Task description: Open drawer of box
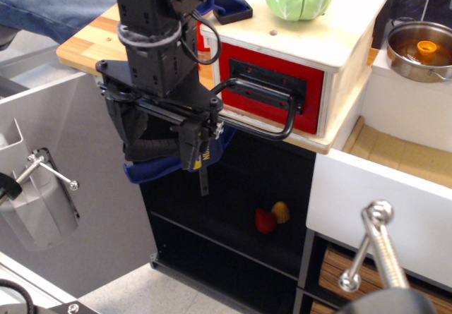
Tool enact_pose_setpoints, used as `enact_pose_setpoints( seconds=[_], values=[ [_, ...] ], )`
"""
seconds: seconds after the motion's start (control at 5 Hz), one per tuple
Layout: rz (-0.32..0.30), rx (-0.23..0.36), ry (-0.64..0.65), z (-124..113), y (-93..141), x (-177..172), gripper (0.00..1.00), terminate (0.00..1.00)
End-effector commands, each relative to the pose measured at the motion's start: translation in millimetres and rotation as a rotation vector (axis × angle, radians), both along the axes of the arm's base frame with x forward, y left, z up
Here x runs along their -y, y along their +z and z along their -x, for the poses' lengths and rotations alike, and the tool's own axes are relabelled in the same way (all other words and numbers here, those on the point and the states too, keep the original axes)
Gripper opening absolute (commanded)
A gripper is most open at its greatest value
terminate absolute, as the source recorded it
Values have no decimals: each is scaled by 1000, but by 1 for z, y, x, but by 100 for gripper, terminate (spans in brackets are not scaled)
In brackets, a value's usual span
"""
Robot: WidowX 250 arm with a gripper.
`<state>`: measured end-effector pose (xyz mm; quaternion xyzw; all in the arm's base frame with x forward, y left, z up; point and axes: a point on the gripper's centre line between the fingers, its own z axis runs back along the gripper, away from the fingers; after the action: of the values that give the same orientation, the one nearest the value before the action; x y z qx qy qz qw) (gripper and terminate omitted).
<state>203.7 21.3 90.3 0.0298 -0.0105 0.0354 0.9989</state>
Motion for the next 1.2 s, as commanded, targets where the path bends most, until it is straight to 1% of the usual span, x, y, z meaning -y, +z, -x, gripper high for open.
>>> enact_pose_setpoints(
  seconds=[0.0,0.2,0.4,0.6,0.8,1.0],
  values=[
    [0,0,0,0,0,0,100,0],
    [44,78,30,-38,4,-2,100,0],
    [48,109,99,-68,-6,-7,100,0],
    [41,109,141,-89,-12,-6,100,0],
    [35,175,219,-90,-15,-3,100,0],
    [13,172,211,-97,-11,2,100,0]
  ],
)
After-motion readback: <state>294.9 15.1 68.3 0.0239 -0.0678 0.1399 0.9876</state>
